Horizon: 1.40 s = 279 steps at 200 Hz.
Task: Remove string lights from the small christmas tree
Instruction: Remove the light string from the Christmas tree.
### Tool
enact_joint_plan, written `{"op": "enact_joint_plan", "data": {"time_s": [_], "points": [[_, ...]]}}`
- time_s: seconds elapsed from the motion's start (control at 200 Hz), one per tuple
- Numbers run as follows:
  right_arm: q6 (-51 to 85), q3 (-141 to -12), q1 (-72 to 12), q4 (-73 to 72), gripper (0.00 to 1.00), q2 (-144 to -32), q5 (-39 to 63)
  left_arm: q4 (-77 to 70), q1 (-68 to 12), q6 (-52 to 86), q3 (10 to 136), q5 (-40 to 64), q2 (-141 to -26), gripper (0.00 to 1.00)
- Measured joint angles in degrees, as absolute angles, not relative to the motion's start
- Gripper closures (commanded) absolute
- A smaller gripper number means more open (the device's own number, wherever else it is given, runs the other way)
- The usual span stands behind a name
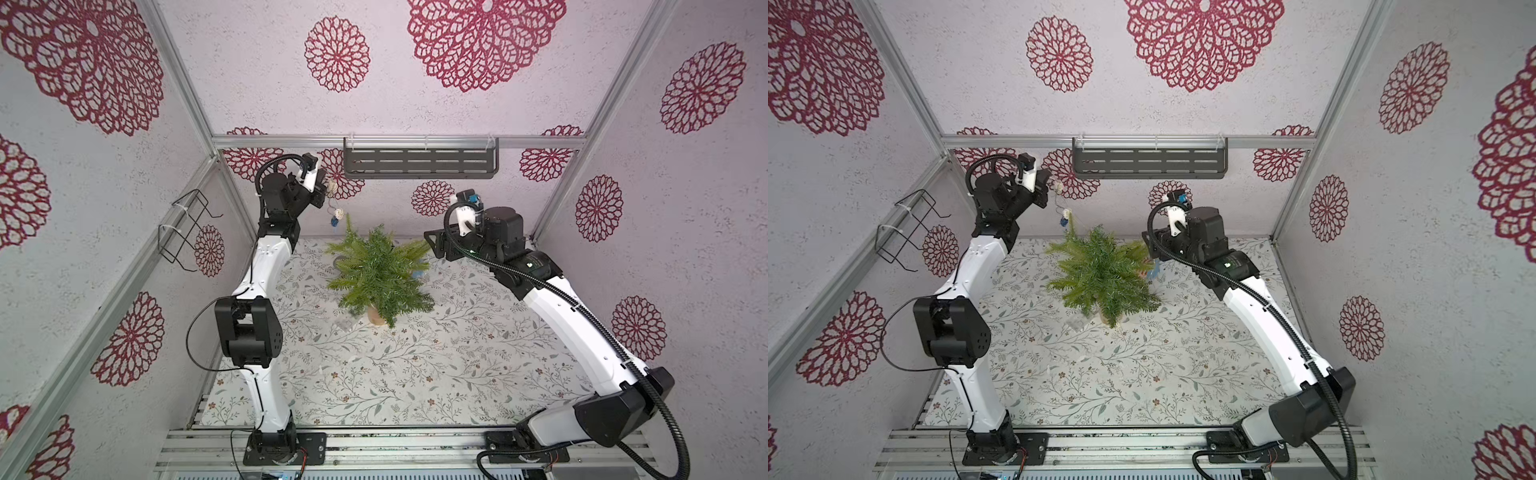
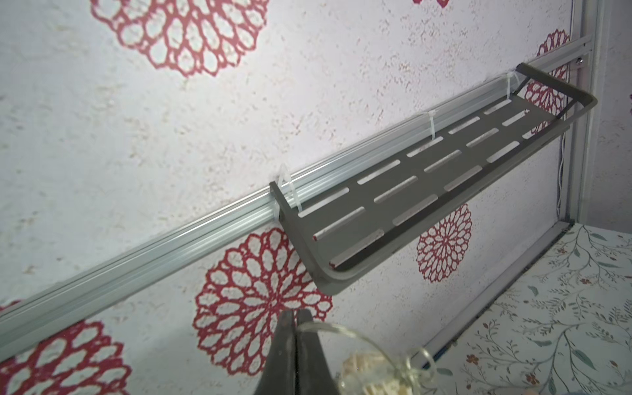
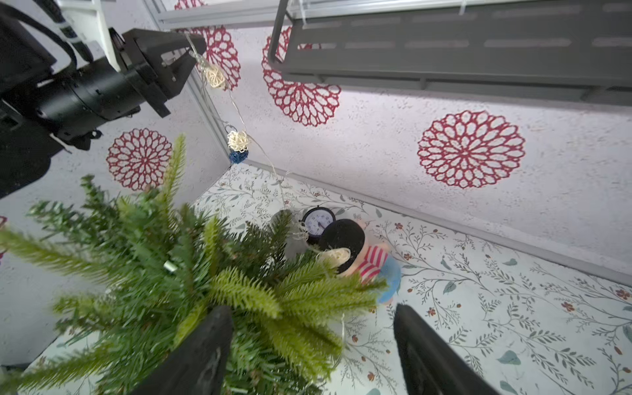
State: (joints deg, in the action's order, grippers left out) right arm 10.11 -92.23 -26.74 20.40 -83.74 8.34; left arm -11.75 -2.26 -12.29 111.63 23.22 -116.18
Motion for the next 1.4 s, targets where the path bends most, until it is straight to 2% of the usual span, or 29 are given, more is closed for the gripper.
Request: {"op": "enact_joint_plan", "data": {"time_s": [0.385,0.545,0.881,1.076,1.396], "points": [[12.27,-106.48,-15.73,12.38,0.22,-102.45,23.29,-11.38,-8.43,-8.54,128.11,23.90,-129.21,1.00],[11.64,-116.20,-14.48,11.18,0.23,-113.60,28.82,-13.15,-9.82,-4.71,133.91,24.97,-133.69,1.00],[11.90,-131.31,-15.31,5.34,0.23,-132.75,35.90,-17.41,-11.40,0.10,135.63,26.76,-135.98,1.00],[13.78,-132.97,-15.88,0.47,0.22,-136.75,36.32,-18.59,-13.43,0.80,136.03,27.94,-135.98,1.00],[20.32,-132.46,-16.56,-9.91,0.24,-137.23,40.95,-19.18,-17.41,1.06,138.28,29.15,-135.92,1.00]]}}
